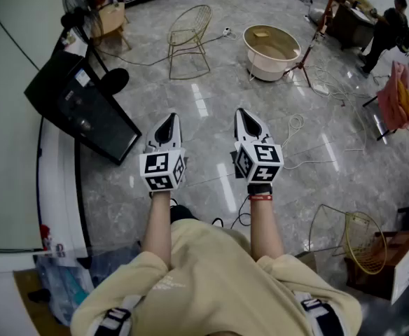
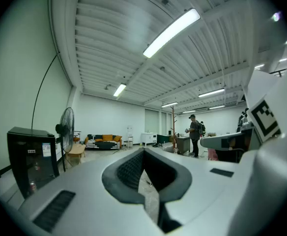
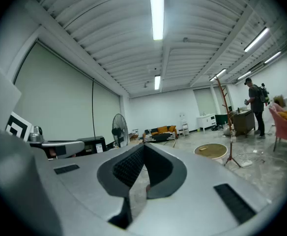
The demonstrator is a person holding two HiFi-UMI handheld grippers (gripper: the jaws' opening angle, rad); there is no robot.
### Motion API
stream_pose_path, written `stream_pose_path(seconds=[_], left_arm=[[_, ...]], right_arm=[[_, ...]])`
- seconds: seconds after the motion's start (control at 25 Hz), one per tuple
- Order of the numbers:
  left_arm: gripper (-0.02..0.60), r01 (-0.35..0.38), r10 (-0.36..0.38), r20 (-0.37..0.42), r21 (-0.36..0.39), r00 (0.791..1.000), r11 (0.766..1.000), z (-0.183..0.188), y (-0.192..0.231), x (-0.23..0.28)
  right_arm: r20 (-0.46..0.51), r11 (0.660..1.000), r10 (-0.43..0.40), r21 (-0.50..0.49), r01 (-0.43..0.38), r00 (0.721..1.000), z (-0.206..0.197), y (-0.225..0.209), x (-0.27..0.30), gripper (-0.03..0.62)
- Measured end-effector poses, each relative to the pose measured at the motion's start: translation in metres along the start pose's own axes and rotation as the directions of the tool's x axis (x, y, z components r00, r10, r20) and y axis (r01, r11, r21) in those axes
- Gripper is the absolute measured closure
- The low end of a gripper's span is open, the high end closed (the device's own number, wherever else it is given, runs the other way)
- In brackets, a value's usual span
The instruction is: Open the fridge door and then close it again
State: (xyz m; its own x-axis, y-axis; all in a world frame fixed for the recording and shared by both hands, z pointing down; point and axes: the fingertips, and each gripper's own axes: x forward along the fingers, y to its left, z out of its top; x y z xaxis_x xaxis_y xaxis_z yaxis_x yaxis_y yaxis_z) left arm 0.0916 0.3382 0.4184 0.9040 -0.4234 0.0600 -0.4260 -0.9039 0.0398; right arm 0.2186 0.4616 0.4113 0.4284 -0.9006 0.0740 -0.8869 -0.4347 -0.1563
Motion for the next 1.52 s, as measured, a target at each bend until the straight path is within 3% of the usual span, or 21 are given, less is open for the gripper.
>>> stream_pose_path(seconds=[0.28, 0.56, 0.88, 1.04, 1.4, 1.52], left_arm=[[0.565, -0.099, 0.099, -0.017, -0.018, 0.995, 0.995, -0.018, 0.078, -0.004], [0.565, -0.256, 0.256, -0.008, -0.051, 0.967, 0.965, -0.018, 0.209, -0.014], [0.565, -0.416, 0.417, -0.008, -0.072, 0.909, 0.906, -0.003, 0.361, -0.017], [0.565, -0.463, 0.464, -0.006, -0.076, 0.886, 0.883, 0.003, 0.422, -0.024], [0.565, -0.564, 0.566, -0.016, -0.092, 0.825, 0.820, -0.004, 0.548, -0.055], [0.565, -0.608, 0.607, -0.034, -0.081, 0.794, 0.790, -0.008, 0.581, -0.069]], right_arm=[[-0.030, 0.991, 0.136, -0.005, -0.136, 0.990, -0.024, 0.061, 0.065, 0.572], [-0.113, 0.937, 0.336, -0.056, -0.344, 0.935, -0.045, 0.174, 0.166, 0.572], [-0.184, 0.851, 0.505, -0.056, -0.522, 0.843, -0.047, 0.298, 0.280, 0.572], [-0.202, 0.820, 0.551, -0.054, -0.571, 0.810, -0.050, 0.353, 0.323, 0.572], [-0.244, 0.709, 0.671, -0.067, -0.703, 0.700, -0.067, 0.491, 0.394, 0.572], [-0.254, 0.674, 0.703, -0.062, -0.736, 0.665, -0.072, 0.527, 0.406, 0.572]])
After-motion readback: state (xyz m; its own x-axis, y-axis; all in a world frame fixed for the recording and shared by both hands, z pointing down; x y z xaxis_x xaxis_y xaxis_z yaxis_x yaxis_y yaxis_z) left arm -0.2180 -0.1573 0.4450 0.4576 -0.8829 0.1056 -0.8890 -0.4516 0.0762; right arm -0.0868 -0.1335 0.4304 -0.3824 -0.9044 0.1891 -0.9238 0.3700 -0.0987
